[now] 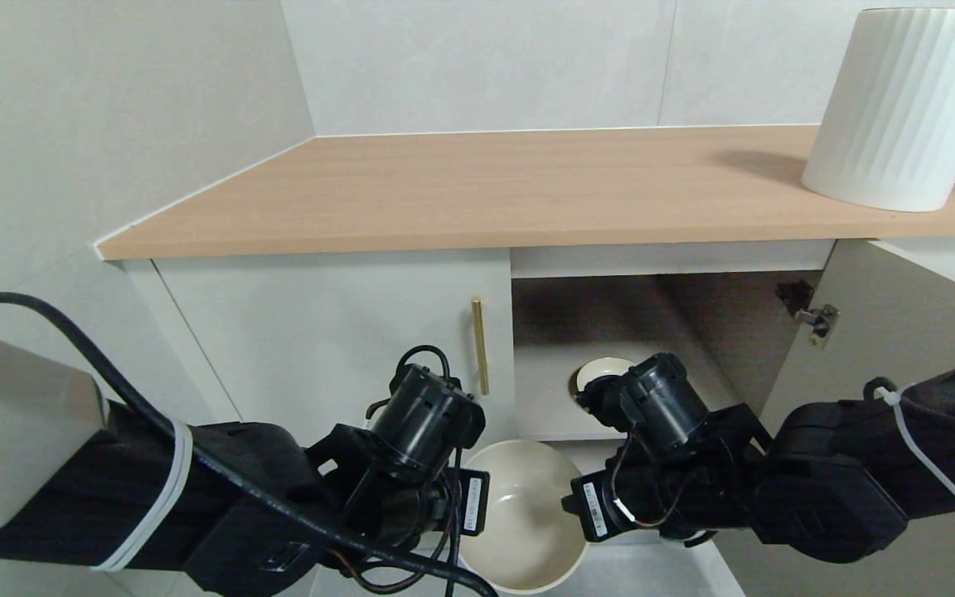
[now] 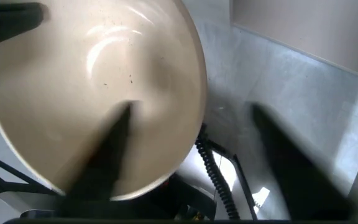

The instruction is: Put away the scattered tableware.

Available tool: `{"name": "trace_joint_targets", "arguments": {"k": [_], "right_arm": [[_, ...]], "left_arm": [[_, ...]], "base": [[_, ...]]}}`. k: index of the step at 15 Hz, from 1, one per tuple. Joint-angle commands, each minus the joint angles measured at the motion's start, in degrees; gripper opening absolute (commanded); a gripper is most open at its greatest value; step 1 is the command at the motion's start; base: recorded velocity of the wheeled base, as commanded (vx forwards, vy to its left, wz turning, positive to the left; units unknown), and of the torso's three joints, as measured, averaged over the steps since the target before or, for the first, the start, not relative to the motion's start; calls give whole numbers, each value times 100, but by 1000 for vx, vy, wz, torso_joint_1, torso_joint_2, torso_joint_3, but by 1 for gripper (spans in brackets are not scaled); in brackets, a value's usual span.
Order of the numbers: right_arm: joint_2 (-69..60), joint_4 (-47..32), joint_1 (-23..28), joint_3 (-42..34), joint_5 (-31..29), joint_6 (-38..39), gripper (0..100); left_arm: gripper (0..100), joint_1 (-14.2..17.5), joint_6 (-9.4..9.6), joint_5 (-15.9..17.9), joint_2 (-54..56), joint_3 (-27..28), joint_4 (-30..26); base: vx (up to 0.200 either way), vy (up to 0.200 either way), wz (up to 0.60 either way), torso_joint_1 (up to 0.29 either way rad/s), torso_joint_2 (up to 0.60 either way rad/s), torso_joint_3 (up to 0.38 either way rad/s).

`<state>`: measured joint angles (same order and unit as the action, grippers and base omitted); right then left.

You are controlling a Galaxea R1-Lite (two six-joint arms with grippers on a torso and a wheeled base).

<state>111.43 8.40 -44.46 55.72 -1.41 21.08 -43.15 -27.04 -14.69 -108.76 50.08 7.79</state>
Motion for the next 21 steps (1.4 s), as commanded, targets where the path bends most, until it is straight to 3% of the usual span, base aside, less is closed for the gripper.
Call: {"name": "trace_joint_targets", "arguments": {"k": [1,8,9,19,20,21], "right_arm": [[19,4,-1,-9,1,2,0],[19,-5,-1,-9,1,2,0],[19,-5,-1,-9,1,-7,0],[63,-110,25,-53,-87,-86,0],[318,-242,262,114,-562,-165,0],[379,-242,350,176,-650,-157,0]], "left_arm": [[0,0,-3,-8,-13,2,3],[0,9,-12,-8,-13,2,3],[100,9,-12,-8,-22,2,3],[100,18,-56,-16,13,28,38],[100,26,-56,-16,31,28,38],[100,35,-56,-16,31,28,38]], "base": [[0,0,0,0,0,0],[0,0,0,0,0,0],[0,0,0,0,0,0],[0,0,0,0,0,0],[0,0,0,0,0,0],[0,0,0,0,0,0]]}}
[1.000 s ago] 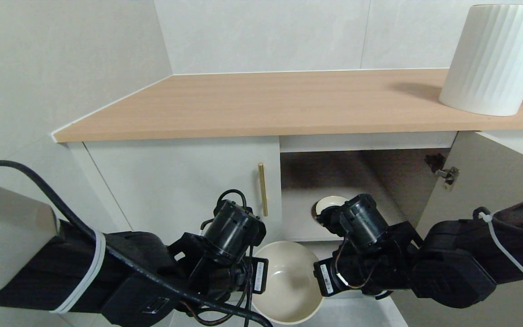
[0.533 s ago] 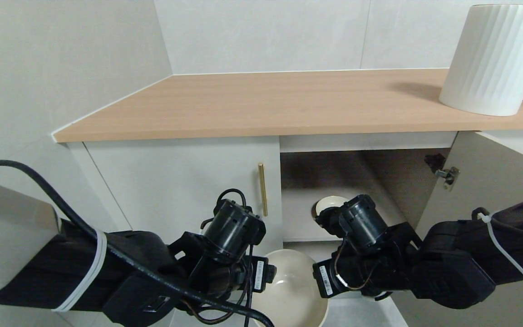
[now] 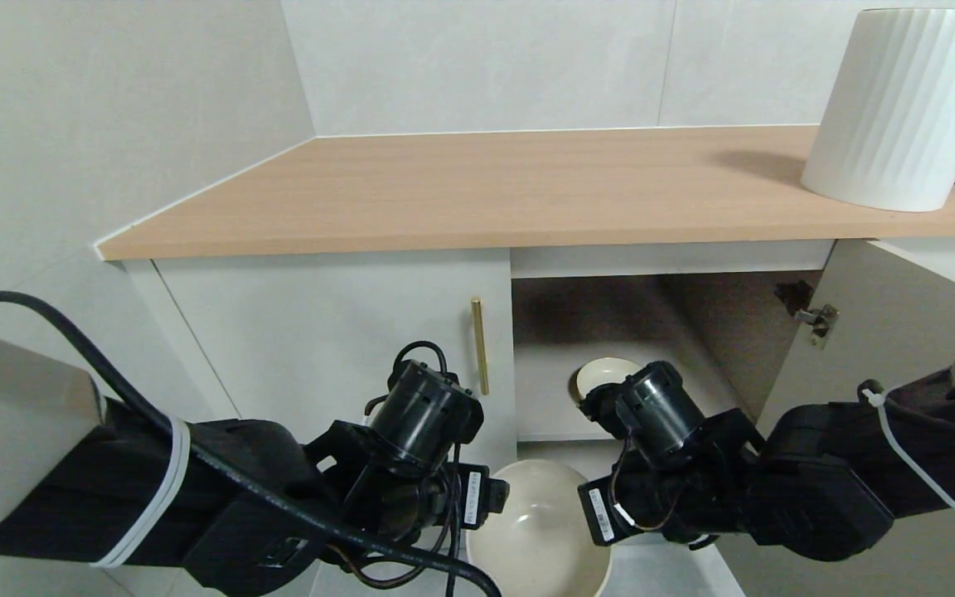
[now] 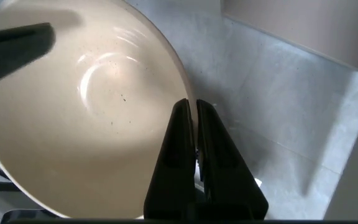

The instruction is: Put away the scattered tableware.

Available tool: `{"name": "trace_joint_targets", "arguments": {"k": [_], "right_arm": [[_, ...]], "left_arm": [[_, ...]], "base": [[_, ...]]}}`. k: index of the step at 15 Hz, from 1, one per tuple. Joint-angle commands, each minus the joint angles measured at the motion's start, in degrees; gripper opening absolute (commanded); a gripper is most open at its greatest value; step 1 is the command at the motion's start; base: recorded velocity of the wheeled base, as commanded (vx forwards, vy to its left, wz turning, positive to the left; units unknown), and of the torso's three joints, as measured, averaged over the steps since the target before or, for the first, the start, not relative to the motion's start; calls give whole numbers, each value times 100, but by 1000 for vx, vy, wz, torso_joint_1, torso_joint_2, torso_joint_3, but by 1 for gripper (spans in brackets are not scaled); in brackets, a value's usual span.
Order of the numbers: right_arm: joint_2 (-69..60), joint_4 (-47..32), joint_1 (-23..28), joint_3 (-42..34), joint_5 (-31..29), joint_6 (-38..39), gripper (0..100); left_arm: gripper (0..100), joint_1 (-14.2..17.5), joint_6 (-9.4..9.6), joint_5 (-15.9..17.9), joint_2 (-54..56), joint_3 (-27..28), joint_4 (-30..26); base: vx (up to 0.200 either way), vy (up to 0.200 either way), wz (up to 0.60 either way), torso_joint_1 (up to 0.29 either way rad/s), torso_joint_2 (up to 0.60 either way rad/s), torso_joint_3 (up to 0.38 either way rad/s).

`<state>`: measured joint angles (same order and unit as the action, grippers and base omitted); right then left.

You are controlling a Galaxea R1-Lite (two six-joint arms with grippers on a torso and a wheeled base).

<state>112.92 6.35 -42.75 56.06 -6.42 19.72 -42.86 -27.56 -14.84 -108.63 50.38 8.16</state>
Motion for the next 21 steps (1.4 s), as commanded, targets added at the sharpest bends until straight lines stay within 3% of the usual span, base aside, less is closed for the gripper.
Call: {"name": "trace_joint_targets", "arguments": {"k": [1,6,10,13,21], "right_arm": [[345,-37,505,212,-298,-30,0],[573,6,1489,634,-254,-92,0],[995,68,1726,1258,-298,963,0],[1197,1079,1893,1258,-316,1350,0],[1557,1404,2315,1548,-368,1464,0]], "left_arm": [[100,6,-3,-11,17,-2,2],[100,6,-3,-54,35,-2,2],[100,6,-3,-81,35,-2,2],[100,6,-3,-81,17,-2,2],[100,6,-3,-81,9,-2,2]], "base": [[0,0,0,0,0,0],[0,0,0,0,0,0],[0,0,0,0,0,0],[0,0,0,0,0,0],[0,0,0,0,0,0]]}}
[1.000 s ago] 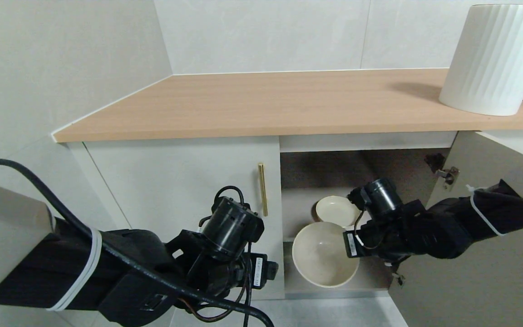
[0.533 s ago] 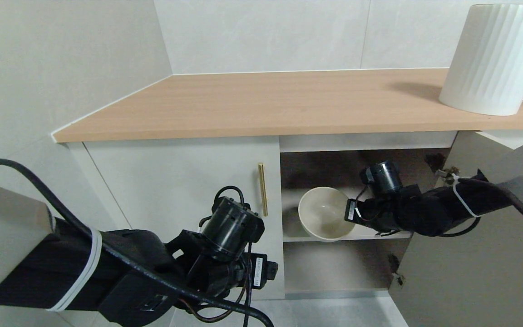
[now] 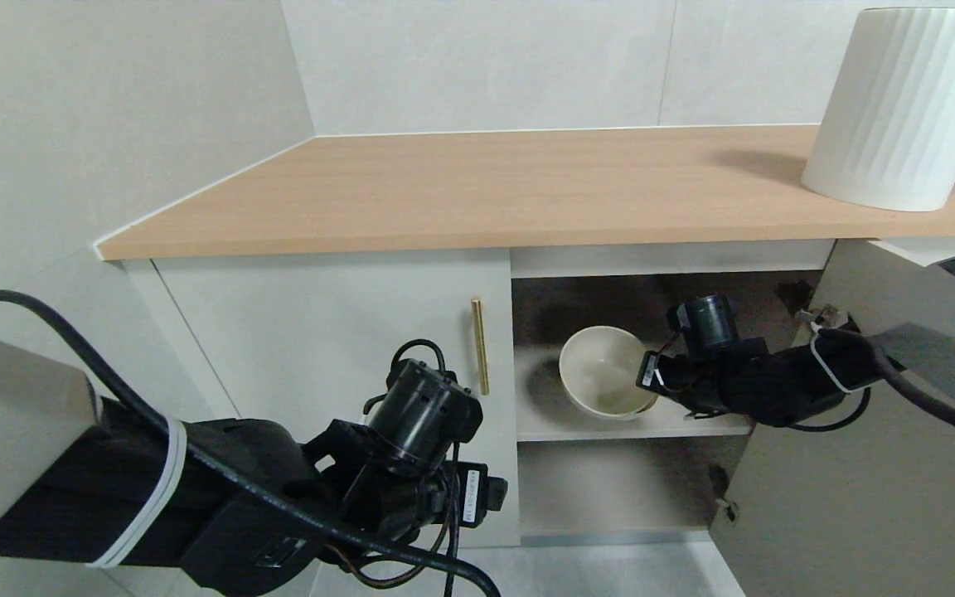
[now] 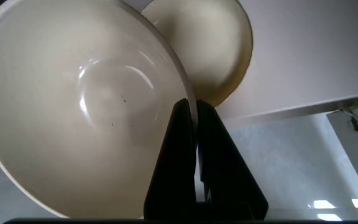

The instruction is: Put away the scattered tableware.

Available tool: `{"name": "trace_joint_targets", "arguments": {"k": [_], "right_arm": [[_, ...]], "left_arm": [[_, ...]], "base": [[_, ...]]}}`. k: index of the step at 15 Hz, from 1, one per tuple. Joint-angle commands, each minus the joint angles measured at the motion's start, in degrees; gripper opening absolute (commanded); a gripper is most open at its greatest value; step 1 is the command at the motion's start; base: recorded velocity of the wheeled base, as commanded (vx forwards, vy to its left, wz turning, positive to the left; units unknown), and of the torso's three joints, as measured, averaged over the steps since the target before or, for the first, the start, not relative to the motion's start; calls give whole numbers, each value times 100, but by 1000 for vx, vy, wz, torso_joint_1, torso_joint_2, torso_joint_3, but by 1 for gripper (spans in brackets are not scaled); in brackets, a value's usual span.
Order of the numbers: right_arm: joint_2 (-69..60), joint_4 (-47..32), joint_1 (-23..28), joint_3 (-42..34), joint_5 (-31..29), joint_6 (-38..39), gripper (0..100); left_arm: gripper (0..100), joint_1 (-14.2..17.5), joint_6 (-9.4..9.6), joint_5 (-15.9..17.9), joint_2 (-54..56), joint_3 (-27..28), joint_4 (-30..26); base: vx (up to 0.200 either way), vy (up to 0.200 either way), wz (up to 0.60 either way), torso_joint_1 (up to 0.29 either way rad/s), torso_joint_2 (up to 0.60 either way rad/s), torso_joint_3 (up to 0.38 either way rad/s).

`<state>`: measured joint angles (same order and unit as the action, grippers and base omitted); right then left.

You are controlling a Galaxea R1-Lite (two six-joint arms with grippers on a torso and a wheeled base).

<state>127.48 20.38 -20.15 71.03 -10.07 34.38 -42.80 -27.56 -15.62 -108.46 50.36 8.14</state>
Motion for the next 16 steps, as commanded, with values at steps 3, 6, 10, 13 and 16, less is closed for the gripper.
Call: {"name": "trace_joint_targets", "arguments": {"k": [3,6,10,13,16], "right_arm": [[330,1,213,271,-144,8,0],[471,1,266,376,-188,8,0],[656,1,284,543,-276,8,0],[726,1,310,622,-303,16,0],[779,1,328,684,-311,25,0]], "left_arm": [[100,0,-3,-3,-9,0,3],[100,0,-3,-3,-9,0,3],[100,0,-3,-3,-9,0,3],[100,0,-3,-3,0,0,3],[100,0,-3,-3,-17,0,3]], "base": [[0,0,0,0,0,0],[0,0,0,0,0,0],[0,0,0,0,0,0],[0,0,0,0,0,0],[0,0,0,0,0,0]]}}
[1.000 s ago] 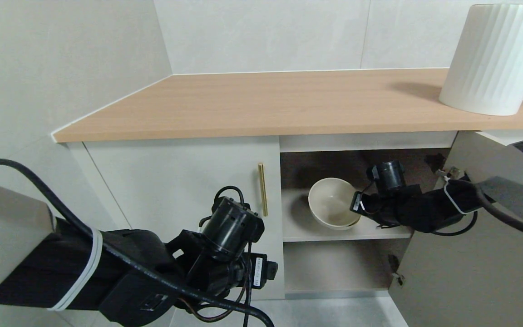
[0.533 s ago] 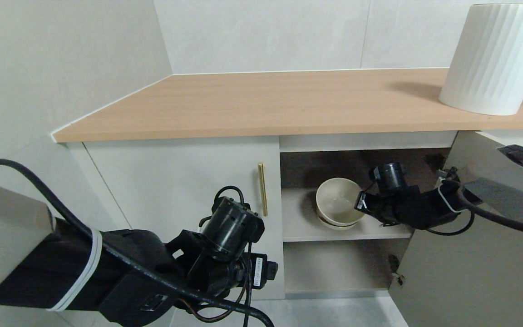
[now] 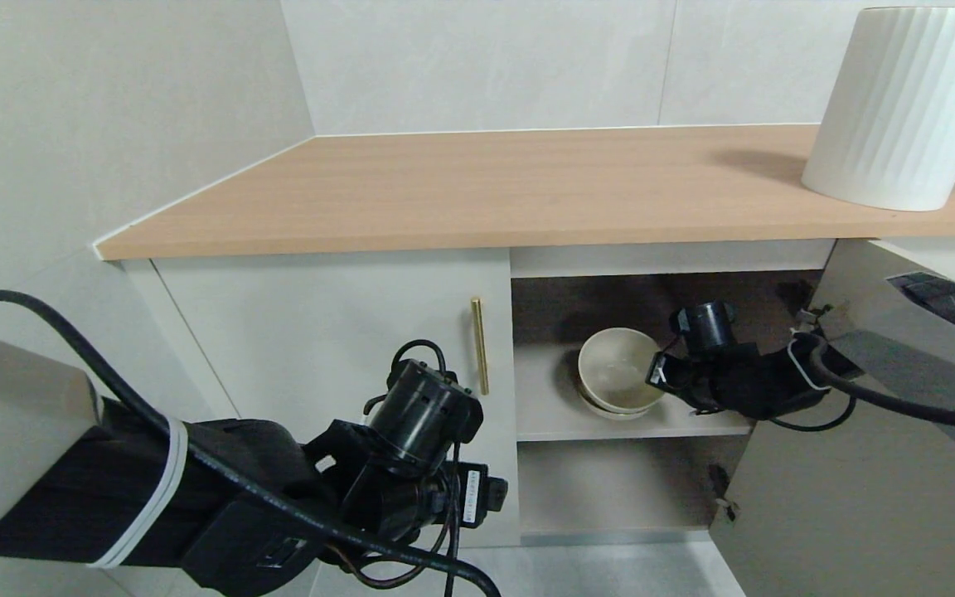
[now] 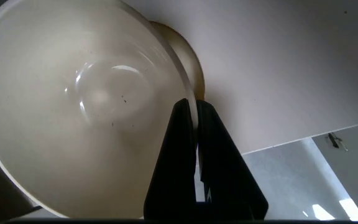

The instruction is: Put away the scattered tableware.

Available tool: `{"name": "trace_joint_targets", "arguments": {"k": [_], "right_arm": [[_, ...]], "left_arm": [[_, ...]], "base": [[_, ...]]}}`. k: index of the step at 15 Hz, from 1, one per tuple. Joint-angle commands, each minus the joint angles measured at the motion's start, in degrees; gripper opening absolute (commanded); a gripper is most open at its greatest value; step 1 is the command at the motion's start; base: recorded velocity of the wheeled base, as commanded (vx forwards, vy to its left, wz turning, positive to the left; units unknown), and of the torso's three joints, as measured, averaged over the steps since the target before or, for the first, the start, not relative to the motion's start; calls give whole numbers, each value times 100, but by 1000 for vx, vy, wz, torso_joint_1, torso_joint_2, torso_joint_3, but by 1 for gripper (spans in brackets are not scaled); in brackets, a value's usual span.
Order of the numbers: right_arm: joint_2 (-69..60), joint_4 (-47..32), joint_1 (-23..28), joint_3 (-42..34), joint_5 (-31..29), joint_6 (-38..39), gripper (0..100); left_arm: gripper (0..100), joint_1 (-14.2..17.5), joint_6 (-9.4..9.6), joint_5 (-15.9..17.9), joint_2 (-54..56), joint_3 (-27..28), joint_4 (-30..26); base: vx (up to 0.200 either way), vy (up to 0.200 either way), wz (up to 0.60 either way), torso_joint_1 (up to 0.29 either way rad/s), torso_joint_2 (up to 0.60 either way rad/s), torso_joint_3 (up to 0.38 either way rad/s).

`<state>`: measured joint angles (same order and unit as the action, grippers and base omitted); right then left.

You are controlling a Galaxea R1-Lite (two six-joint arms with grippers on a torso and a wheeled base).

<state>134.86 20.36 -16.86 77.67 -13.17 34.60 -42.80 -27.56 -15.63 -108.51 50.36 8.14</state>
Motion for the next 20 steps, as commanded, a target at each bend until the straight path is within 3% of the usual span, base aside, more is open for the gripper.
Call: {"name": "trace_joint_targets", "arguments": {"k": [1,7,8,16,19,20], "right_arm": [[57,3,-2,29,-2,12,0],[110,-6,-2,82,-2,12,0],[110,-6,-2,73,-2,12,100],[31,-41,-28,3,7,12,100],[-540,-102,-125,-507,77,-6,100],[-1085,-111,-318,-1087,209,-50,100]], "left_arm": [[100,0,-3,-2,-12,0,-6],[100,0,-3,-2,-12,0,3],[100,0,-3,-2,-21,0,3],[100,0,-3,-2,-4,0,3],[100,105,-3,-90,278,-17,-6],[100,255,5,-125,708,-105,-32]], "base": [[0,0,0,0,0,0],[0,0,0,0,0,0],[0,0,0,0,0,0],[0,0,0,0,0,0],[0,0,0,0,0,0],[0,0,0,0,0,0]]}}
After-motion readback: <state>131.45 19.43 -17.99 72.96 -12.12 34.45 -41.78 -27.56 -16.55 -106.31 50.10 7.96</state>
